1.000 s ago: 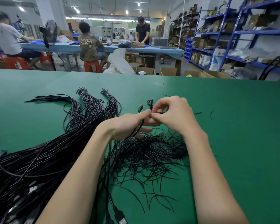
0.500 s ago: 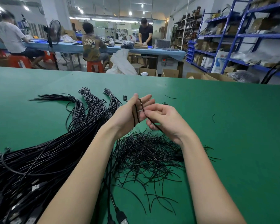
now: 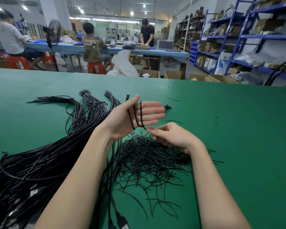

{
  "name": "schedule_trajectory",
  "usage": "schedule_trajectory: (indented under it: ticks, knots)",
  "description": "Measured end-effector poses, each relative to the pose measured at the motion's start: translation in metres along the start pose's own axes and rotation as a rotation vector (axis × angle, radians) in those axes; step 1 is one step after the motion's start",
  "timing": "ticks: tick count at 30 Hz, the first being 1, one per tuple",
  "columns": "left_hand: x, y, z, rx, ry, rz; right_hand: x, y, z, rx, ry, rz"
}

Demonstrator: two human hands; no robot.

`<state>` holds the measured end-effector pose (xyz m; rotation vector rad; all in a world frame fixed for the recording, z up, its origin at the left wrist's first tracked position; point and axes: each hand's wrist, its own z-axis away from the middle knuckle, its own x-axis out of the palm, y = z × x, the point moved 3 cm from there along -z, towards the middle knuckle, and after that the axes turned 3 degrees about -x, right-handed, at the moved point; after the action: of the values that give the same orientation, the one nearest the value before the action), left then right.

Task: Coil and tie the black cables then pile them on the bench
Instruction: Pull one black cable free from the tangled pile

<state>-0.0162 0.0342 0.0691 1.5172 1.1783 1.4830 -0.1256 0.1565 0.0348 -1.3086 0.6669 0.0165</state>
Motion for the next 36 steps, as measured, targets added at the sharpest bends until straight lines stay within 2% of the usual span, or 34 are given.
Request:
schedule_trajectory:
  ticks: [2,5,9,15,20,22,25,29,32,36]
  knots:
    - [0.004,-0.004,0.005,-0.104,-0.104,-0.149,-0.010,-0.003,0.002,-0.023,0.063,0.149]
    - [0.012,-0.009,0.007,-0.254,-0.186,-0.308,-0.018,-0.009,0.005,-0.065,0.039,0.254]
    - [0.018,-0.010,0.003,-0.313,-0.152,-0.413,-0.023,-0.016,0.006,-0.066,0.105,0.197]
    - [0.017,-0.015,-0.001,-0.355,-0.001,-0.573,-0.024,-0.027,0.004,-0.033,0.252,0.124]
    - [0.015,-0.019,-0.003,-0.350,0.030,-0.637,-0.028,-0.035,0.008,-0.012,0.239,0.039]
    - [0.017,-0.019,-0.004,-0.345,0.042,-0.670,-0.027,-0.035,0.009,-0.005,0.276,0.095]
    - [0.015,-0.018,-0.007,-0.293,0.168,-0.713,-0.031,-0.036,0.010,-0.010,0.343,0.166]
    - [0.015,-0.019,-0.009,-0.254,0.182,-0.735,-0.026,-0.031,0.011,0.029,0.303,-0.112]
    - [0.014,-0.021,-0.009,-0.257,0.175,-0.675,-0.024,-0.028,0.012,0.007,0.328,-0.234]
    - [0.010,-0.023,-0.011,-0.241,0.215,-0.529,-0.029,-0.028,0.011,-0.010,0.427,-0.097]
